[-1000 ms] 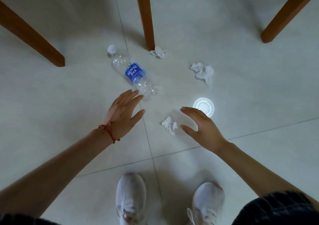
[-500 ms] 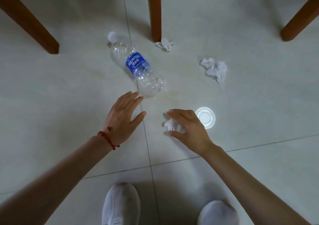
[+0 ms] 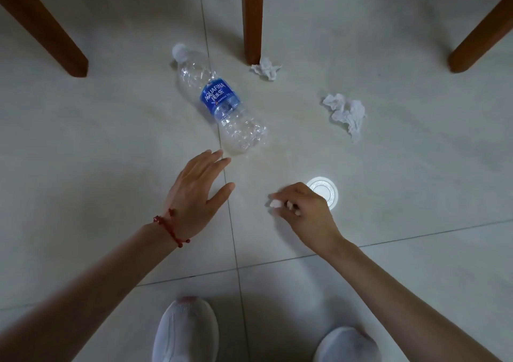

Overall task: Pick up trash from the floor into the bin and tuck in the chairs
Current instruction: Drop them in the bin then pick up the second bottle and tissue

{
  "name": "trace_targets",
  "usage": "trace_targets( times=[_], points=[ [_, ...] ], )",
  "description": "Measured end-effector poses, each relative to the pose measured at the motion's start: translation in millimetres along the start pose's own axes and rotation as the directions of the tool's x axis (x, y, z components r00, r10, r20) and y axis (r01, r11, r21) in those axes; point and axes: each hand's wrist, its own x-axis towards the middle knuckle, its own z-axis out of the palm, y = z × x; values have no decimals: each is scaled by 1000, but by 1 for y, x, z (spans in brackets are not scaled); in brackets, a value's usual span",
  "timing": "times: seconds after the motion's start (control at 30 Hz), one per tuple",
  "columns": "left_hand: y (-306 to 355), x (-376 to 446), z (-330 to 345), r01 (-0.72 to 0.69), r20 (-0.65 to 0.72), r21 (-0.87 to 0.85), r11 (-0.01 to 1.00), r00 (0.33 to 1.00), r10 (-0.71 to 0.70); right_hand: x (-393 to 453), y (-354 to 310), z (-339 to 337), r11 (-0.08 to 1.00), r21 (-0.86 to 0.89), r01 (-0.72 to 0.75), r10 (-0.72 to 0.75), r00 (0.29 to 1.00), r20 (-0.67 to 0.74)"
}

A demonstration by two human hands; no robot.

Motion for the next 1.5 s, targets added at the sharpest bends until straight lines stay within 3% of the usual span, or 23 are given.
trace_targets(
  times=[0.07, 0.13, 0.23, 0.3, 0.37, 0.43, 0.53, 0.8, 1.03, 1.13, 1.23, 1.37, 1.5],
  points=[
    [0, 3, -1, 7, -10, -7, 1000, 1000, -7, 3, -12, -7, 951, 235, -203, 221, 974, -52],
    [0, 7, -3, 30, -42, -23, 999, 999, -31, 7, -19, -15, 843, 452, -293, 347, 937, -38],
    [9, 16, -8, 133, -112, -152, 979, 982, -150, 13, -26, -27, 688, 678, -260, 296, 953, 65],
    [18, 28, -14, 304, -105, -318, 898, 930, -352, 18, -30, -31, 539, 803, -254, 296, 950, 102],
    [15, 46, -14, 499, 0, -483, 720, 822, -569, 20, -32, -33, 430, 863, -266, 339, 933, 119],
    [7, 65, -14, 587, 93, -592, 553, 731, -676, 20, -33, -31, 411, 868, -279, 346, 928, 135],
    [2, 87, -18, 617, 141, -674, 406, 647, -749, 18, -34, -30, 428, 857, -287, 341, 929, 141],
    [6, 130, -21, 617, 184, -738, 275, 575, -797, 15, -27, -36, 455, 840, -296, 348, 927, 138],
    [3, 136, -25, 603, 287, -782, 157, 572, -768, 14, -27, -40, 454, 840, -296, 369, 921, 125],
    [2, 124, -26, 592, 273, -784, 185, 597, -754, 14, -27, -42, 451, 840, -302, 388, 914, 121],
    [12, 105, -28, 559, 241, -784, 269, 675, -698, 17, -26, -46, 413, 859, -303, 410, 904, 122],
    [33, 79, -25, 501, 286, -799, 333, 803, -522, 20, -18, -53, 344, 890, -298, 425, 895, 136],
    [43, 75, -13, 496, 347, -793, 353, 845, -406, 22, -7, -62, 292, 912, -287, 434, 890, 141]
  ],
)
